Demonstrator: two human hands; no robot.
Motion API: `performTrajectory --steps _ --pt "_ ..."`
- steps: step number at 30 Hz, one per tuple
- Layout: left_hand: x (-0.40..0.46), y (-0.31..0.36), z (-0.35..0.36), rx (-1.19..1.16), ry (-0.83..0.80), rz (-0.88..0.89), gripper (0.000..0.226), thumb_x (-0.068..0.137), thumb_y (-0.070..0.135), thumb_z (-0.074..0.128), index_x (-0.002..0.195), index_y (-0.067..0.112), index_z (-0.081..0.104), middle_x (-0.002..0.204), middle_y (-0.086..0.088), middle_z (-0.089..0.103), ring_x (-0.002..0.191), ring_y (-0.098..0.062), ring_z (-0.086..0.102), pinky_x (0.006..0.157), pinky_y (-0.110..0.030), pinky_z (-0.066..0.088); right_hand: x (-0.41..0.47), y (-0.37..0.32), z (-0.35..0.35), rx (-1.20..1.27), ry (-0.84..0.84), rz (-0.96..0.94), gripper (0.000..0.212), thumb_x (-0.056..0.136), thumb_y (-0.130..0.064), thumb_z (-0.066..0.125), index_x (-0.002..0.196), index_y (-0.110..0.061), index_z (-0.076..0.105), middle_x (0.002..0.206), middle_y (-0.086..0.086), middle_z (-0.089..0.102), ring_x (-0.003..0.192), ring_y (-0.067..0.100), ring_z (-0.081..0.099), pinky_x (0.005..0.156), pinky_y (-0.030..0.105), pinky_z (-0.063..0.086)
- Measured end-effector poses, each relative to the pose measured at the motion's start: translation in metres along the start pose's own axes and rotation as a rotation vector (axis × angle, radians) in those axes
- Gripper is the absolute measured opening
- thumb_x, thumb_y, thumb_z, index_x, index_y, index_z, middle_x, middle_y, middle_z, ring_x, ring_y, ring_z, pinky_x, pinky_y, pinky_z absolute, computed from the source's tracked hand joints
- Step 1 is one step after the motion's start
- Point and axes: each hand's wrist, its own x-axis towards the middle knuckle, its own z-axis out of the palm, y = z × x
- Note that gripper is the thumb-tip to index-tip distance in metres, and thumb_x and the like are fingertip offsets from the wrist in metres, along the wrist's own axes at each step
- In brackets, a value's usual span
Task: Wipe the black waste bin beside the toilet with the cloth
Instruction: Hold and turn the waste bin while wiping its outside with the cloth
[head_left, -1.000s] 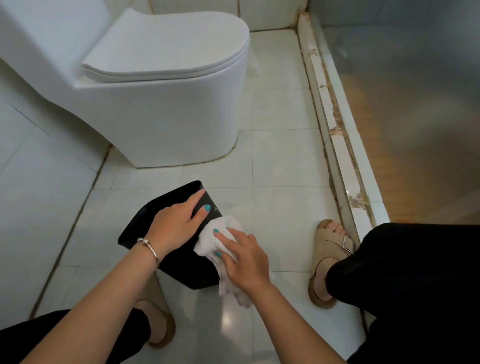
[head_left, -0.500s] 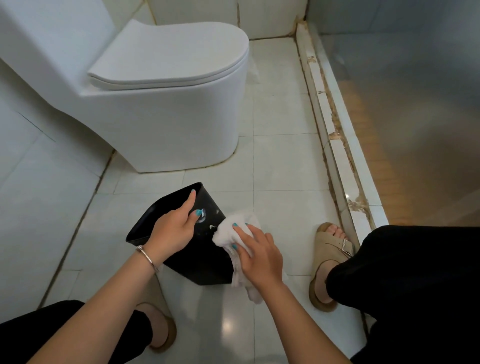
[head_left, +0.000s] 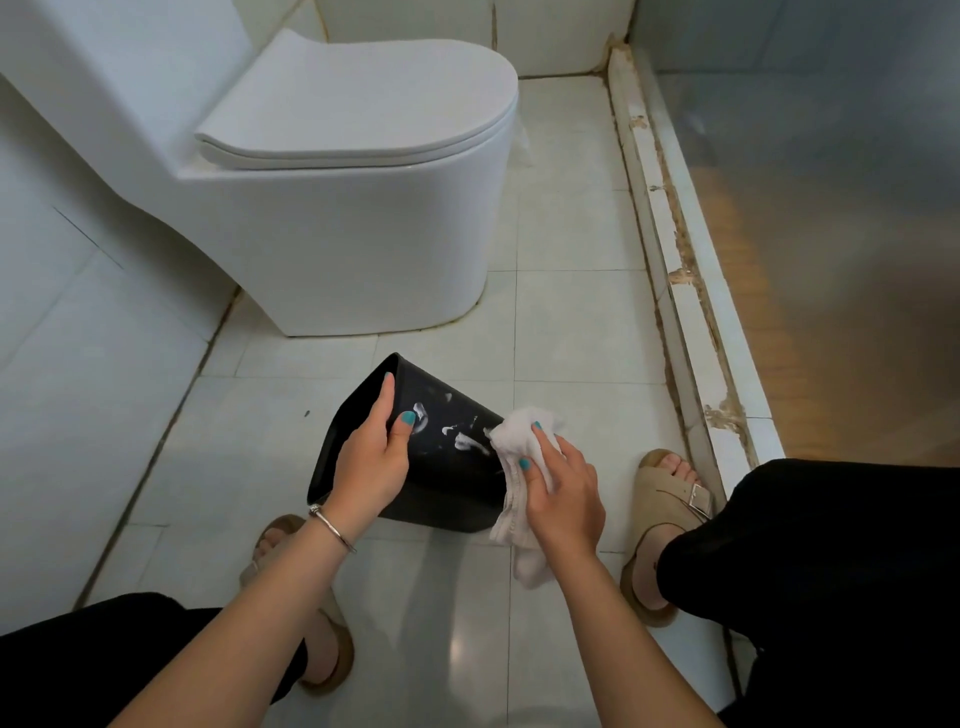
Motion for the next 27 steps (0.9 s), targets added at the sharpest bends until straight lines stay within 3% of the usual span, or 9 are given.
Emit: performTrajectory --steps 2,4,6,9,11,16,20,24,27 --pt "0.004 -0.001 -0.005 -0.034 -0.049 -0.008 0.057 0.100 0.030 0.043 0.150 0.036 0.016 0.095 0.032 0.048 0.075 0.011 0.052 0.065 -0.011 0.043 0.001 0.001 0.001 0.035 0.014 0.030 0.044 0.095 -0.040 0.052 0.136 -0.052 0.043 0.138 -0.017 0.049 0.114 0.010 0.044 0.067 0.024 0.033" --pt "0.007 -0.002 -0.011 -0.068 -0.101 -0.012 0.059 0.099 0.032 0.045 0.150 0.037 0.016 0.114 0.026 0.052 0.092 0.014 0.053 0.077 -0.011 0.044 0.003 0.000 0.002 0.098 0.039 0.089 0.043 0.095 -0.042 0.052 0.136 -0.052 0.044 0.138 -0.016 0.050 0.119 0.011 0.045 0.073 0.026 0.035" --pt "0.010 -0.005 -0.017 -0.079 -0.134 -0.017 0.062 0.097 0.034 0.049 0.150 0.037 0.016 0.128 0.017 0.051 0.107 0.003 0.053 0.090 -0.020 0.045 0.008 0.000 0.004 0.200 0.066 0.174 0.041 0.094 -0.042 0.053 0.135 -0.050 0.047 0.137 -0.014 0.051 0.120 0.013 0.049 0.078 0.028 0.038" --pt "0.010 -0.008 -0.022 -0.093 -0.179 -0.014 0.067 0.093 0.037 0.055 0.148 0.040 0.017 0.134 0.014 0.051 0.116 -0.003 0.053 0.098 -0.030 0.047 0.017 0.001 0.006 0.444 0.117 0.380 0.040 0.094 -0.042 0.053 0.135 -0.041 0.051 0.134 -0.010 0.056 0.119 0.016 0.054 0.087 0.029 0.043" --pt "0.007 -0.008 -0.023 -0.106 -0.207 -0.008 0.078 0.088 0.035 0.064 0.148 0.040 0.014 0.133 0.017 0.051 0.115 0.000 0.052 0.099 -0.031 0.047 0.024 0.003 0.007 0.534 0.139 0.470 0.039 0.095 -0.043 0.052 0.133 -0.035 0.055 0.127 -0.009 0.061 0.115 0.018 0.057 0.089 0.030 0.044" --pt "0.008 -0.008 -0.025 0.011 -0.390 0.001 0.120 0.073 0.022 0.081 0.145 0.048 -0.012 0.131 0.018 0.038 0.113 -0.003 0.047 0.095 -0.021 0.041 0.036 0.001 0.013 0.523 0.087 0.461 0.039 0.095 -0.045 0.052 0.132 -0.033 0.056 0.128 -0.009 0.062 0.112 0.015 0.058 0.088 0.029 0.044" --pt "0.012 -0.005 -0.025 0.109 -0.471 0.042 0.122 0.077 0.018 0.078 0.139 0.052 -0.022 0.132 0.017 0.033 0.110 -0.005 0.048 0.087 -0.015 0.038 0.043 -0.006 0.017 0.587 0.039 0.426 0.037 0.096 -0.041 0.051 0.130 -0.029 0.059 0.124 -0.008 0.064 0.113 0.014 0.058 0.088 0.027 0.044" --pt "0.013 -0.002 -0.024 0.069 -0.401 0.069 0.114 0.080 0.017 0.075 0.142 0.054 -0.012 0.131 0.017 0.042 0.106 0.002 0.051 0.089 -0.015 0.040 0.049 -0.008 0.014 0.541 -0.070 0.347 0.041 0.095 -0.047 0.052 0.133 -0.033 0.056 0.129 -0.013 0.059 0.113 0.005 0.053 0.088 0.023 0.039" --pt "0.009 0.000 -0.023 0.111 -0.291 0.086 0.112 0.079 0.021 0.076 0.140 0.060 -0.009 0.125 0.010 0.055 0.097 -0.006 0.060 0.088 -0.029 0.050 0.051 -0.006 0.012 0.574 -0.112 0.328 0.056 0.085 -0.058 0.059 0.137 -0.039 0.050 0.130 -0.010 0.058 0.119 0.012 0.054 0.097 0.031 0.044"
